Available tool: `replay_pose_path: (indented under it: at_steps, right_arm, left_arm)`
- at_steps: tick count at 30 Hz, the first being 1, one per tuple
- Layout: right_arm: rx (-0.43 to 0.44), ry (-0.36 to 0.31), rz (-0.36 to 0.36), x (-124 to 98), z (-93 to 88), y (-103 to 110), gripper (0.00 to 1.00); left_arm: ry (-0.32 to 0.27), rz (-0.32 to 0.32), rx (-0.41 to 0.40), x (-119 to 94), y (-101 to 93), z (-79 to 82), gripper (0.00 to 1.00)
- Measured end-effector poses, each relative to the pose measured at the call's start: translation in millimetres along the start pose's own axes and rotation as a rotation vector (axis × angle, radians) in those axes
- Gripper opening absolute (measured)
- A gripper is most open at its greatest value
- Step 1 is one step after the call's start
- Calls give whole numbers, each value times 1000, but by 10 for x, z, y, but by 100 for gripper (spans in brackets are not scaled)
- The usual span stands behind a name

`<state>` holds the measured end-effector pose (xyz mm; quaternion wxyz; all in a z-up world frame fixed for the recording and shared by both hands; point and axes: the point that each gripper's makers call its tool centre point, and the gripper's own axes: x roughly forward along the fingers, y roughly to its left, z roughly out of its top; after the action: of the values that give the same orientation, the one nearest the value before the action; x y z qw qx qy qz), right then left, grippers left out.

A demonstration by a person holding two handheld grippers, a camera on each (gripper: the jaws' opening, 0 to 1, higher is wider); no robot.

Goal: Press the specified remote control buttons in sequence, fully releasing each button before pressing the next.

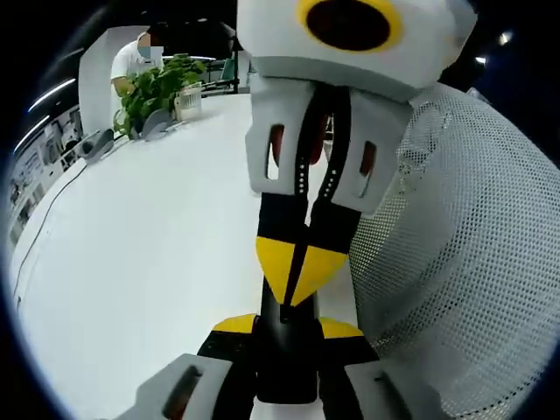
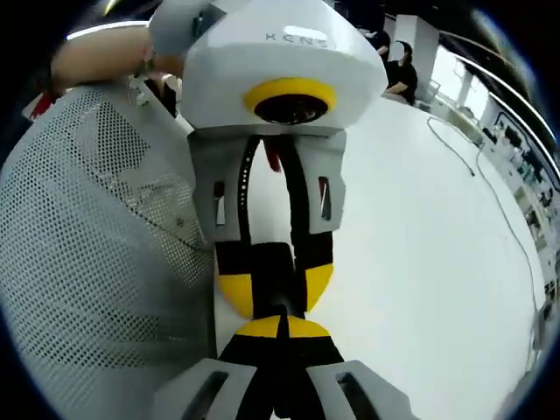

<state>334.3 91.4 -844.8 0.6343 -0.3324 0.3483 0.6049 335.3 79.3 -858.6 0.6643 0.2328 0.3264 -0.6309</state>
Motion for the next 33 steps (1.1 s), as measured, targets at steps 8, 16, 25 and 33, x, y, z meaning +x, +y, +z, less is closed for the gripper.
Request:
replay_pose_path:
  at_steps: [8,16,25,33]
  right_arm:
    - [-58,33,4,47,-42,2,0]
    - [-89,50,-14,63,-40,-5,0]
    - [-43,15,-23,50,-36,-21,0]
    - [-56,2,-14,67,-6,9,0]
  left_arm:
    - [-5,-2,-11,-2,5,3,24]
    - [-8,-3,-19,-4,5,6,24]
    - [-7,-3,-22,-1,6,10,24]
    - [-8,-4,-24,1,1,5,24]
